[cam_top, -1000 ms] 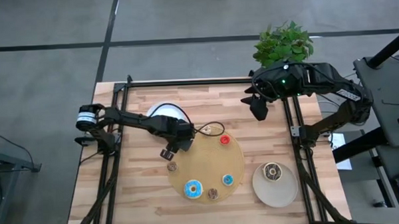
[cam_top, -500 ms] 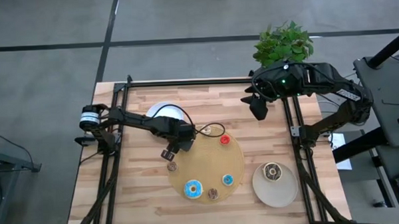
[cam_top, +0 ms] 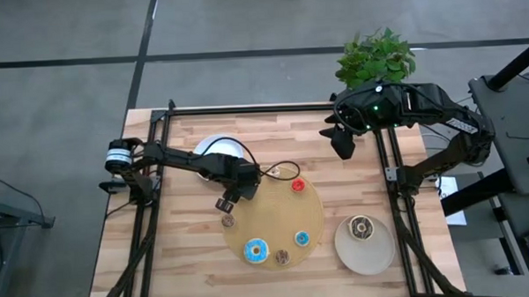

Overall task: Pick & Place donuts
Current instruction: Put the large pink donut into the gray plate

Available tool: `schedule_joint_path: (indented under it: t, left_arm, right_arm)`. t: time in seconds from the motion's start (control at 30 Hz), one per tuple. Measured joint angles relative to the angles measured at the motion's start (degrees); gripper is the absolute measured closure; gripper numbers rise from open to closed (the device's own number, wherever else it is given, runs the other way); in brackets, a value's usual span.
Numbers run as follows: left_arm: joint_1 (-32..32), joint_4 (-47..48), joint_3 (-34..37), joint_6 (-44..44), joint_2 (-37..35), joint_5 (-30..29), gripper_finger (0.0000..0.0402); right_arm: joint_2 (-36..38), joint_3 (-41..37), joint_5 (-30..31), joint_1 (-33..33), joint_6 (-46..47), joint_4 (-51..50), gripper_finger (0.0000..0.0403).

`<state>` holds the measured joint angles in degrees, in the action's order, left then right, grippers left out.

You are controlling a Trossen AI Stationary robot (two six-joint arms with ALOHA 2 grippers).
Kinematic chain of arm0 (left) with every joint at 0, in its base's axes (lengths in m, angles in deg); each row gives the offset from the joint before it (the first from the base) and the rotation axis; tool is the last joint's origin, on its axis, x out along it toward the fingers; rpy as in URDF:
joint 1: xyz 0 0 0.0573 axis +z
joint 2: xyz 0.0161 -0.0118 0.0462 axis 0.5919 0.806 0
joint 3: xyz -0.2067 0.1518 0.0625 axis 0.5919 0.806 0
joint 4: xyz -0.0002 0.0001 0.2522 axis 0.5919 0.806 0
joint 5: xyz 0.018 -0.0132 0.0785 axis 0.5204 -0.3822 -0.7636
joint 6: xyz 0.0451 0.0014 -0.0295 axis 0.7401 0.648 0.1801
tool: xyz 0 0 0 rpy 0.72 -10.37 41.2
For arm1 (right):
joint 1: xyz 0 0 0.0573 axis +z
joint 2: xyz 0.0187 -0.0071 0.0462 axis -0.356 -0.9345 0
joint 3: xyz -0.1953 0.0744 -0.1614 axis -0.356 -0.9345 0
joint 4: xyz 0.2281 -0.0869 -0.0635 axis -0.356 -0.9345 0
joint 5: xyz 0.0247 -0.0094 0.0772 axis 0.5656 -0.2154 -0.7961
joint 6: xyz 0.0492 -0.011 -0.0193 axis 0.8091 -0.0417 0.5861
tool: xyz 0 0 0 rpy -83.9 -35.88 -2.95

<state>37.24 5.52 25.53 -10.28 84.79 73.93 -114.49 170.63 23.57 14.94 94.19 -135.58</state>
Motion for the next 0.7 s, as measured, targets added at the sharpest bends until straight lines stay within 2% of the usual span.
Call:
schedule_joint_path:
  t: [0.7]
  left_arm:
    - [0.07, -1.02, 2.07, 0.24, 0.17, 0.85, 0.0273]
  right_arm:
    - [0.03, -0.04, -0.02, 0.0, -0.02, -0.06, 0.0209]
